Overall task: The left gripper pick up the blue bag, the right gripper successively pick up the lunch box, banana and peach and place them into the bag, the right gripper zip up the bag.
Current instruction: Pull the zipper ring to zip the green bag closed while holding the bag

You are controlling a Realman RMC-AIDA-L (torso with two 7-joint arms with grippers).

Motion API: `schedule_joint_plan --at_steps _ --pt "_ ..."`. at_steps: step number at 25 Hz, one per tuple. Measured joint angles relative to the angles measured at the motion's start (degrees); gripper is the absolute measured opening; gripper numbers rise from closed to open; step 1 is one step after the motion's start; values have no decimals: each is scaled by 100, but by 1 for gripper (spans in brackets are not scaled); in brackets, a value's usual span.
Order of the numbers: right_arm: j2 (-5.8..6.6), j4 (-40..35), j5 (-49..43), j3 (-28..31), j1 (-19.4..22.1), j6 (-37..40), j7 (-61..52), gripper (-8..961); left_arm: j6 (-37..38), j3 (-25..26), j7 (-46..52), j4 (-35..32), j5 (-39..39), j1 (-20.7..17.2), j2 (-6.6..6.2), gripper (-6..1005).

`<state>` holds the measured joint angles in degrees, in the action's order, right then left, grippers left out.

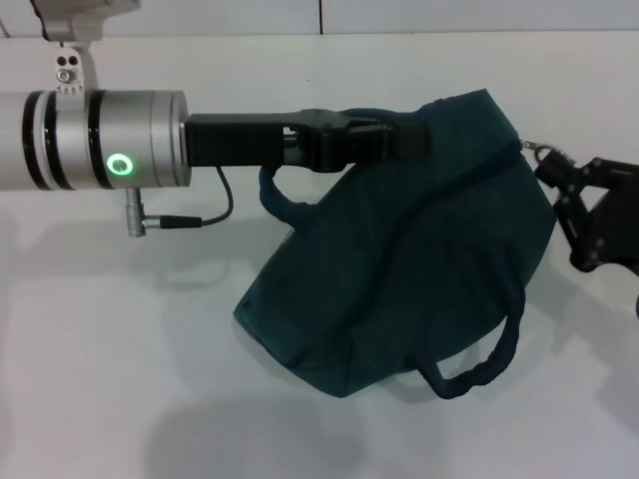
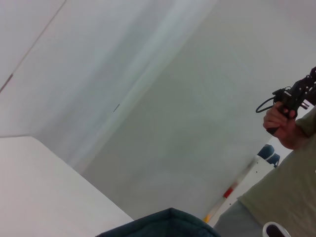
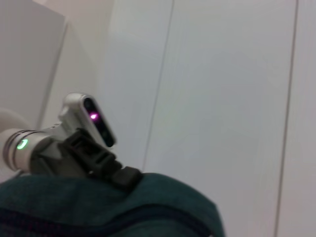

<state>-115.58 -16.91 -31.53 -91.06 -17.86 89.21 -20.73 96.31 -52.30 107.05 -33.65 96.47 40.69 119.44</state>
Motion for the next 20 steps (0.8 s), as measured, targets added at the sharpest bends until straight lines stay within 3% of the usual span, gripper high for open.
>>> schedule_joint_plan --at_steps 20 --pt "28 48 208 177 -27 -691 79 18 274 -14 12 32 -143 55 -11 55"
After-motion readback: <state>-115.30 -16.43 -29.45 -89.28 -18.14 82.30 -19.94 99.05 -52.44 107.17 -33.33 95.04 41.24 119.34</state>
